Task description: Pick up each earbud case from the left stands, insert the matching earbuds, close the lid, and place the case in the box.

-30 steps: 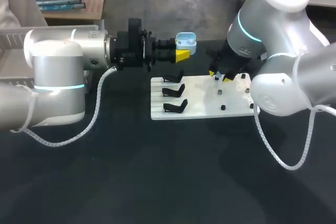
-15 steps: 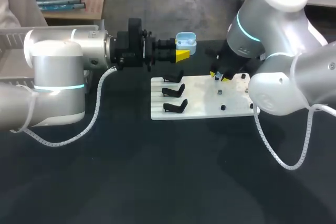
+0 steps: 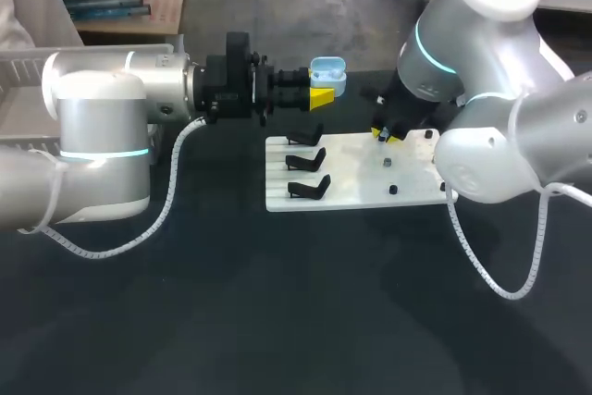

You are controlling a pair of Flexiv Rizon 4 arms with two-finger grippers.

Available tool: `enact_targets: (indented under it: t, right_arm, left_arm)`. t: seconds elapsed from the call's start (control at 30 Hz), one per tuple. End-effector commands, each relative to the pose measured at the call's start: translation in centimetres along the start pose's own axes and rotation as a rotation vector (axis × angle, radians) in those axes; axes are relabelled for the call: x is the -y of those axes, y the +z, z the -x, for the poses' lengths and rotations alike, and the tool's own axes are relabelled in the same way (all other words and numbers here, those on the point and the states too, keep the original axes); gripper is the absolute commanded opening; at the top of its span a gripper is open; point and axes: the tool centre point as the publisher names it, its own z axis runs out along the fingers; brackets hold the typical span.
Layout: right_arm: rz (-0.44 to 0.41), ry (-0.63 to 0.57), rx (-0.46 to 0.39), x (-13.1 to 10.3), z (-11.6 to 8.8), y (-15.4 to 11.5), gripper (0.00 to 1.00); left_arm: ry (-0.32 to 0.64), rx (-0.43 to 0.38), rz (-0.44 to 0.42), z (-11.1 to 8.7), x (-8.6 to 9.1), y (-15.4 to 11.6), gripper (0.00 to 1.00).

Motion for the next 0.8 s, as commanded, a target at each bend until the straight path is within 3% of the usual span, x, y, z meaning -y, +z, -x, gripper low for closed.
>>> enact_targets:
  t: [0.03, 0.3, 0.8]
  right_arm:
    - [-0.005, 0.0, 0.001, -0.1, 0.0, -0.4, 0.0]
    - [0.004, 0.009, -0.004, 0.2, 0.0, -2.0, 0.0]
    - [0.051, -0.072, -0.073, -0.5, -1.5, -8.7, 0.0]
  left_arm:
    - [0.001, 0.002, 0.001, 0.0, 0.0, 0.0, 0.0]
    - [0.001, 0.002, 0.001, 0.0, 0.0, 0.0, 0.0]
    - [0.001, 0.002, 0.001, 0.0, 0.0, 0.0, 0.0]
